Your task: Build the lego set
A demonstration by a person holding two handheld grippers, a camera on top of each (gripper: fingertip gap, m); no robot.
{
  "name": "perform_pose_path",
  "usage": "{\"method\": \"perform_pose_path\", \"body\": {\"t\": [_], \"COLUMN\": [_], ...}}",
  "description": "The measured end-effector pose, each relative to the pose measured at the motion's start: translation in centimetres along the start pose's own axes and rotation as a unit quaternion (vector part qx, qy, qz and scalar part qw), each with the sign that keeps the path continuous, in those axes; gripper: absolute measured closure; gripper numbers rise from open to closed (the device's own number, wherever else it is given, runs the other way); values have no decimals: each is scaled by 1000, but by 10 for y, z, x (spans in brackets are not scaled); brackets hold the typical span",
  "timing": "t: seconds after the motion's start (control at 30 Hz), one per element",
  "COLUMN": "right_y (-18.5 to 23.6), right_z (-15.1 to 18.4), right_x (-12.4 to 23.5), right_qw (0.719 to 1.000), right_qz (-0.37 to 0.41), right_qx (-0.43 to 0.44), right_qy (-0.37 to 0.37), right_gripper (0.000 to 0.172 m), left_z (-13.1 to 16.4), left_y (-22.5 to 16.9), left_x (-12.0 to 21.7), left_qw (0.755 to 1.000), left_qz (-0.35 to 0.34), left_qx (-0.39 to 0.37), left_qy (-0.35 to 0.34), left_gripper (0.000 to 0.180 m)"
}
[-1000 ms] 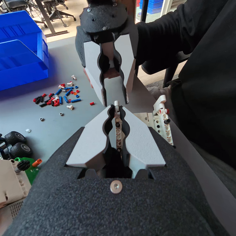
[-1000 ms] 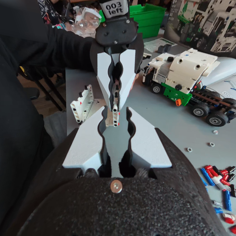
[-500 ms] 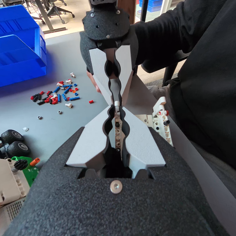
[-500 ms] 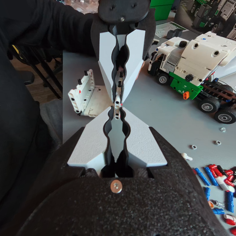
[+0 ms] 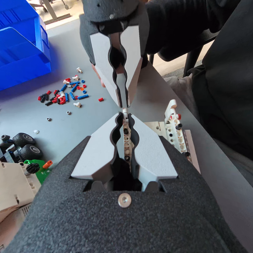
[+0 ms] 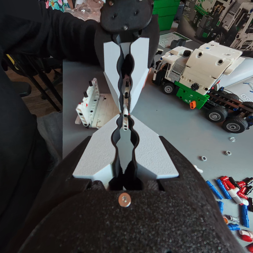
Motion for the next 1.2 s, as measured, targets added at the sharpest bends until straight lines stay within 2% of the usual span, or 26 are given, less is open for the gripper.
{"method": "perform_pose_path", "body": {"t": [0.07, 0.4, 0.53, 0.7, 0.83, 1.2], "right_y": [0, 4, 3, 2, -1, -2], "right_z": [-6, 9, 11, 13, 11, 18], "right_x": [4, -4, -5, -6, -4, -2], "right_qw": [1000, 999, 998, 996, 998, 998], "right_qz": [-1, 0, 7, 14, 24, 11], "right_qx": [-3, 14, 16, 7, 11, 9], "right_qy": [-15, 47, 58, 85, 64, 68], "right_gripper": [168, 157, 166, 166, 166, 166], "left_z": [1, 3, 4, 6, 5, 9], "left_y": [-2, -5, -5, -5, -2, -3], "left_x": [-3, -7, -9, -11, -8, -10], "left_qw": [1000, 1000, 1000, 999, 1000, 1000], "left_qz": [-1, 2, 1, -8, -13, 0], "left_qx": [-7, -11, -14, -17, -23, -15], "left_qy": [1, 16, 19, 27, 13, 7], "left_gripper": [174, 174, 174, 174, 174, 174]}}
Point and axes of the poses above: each gripper's, where its closed fingertips meet, x back along the fingers, z out of its underside, y = z × x across the jaws, the point moved 3 cm from there along x, back along the fingers, and after that the axes turned 5 degrees about -x, right-handed, at the moved point
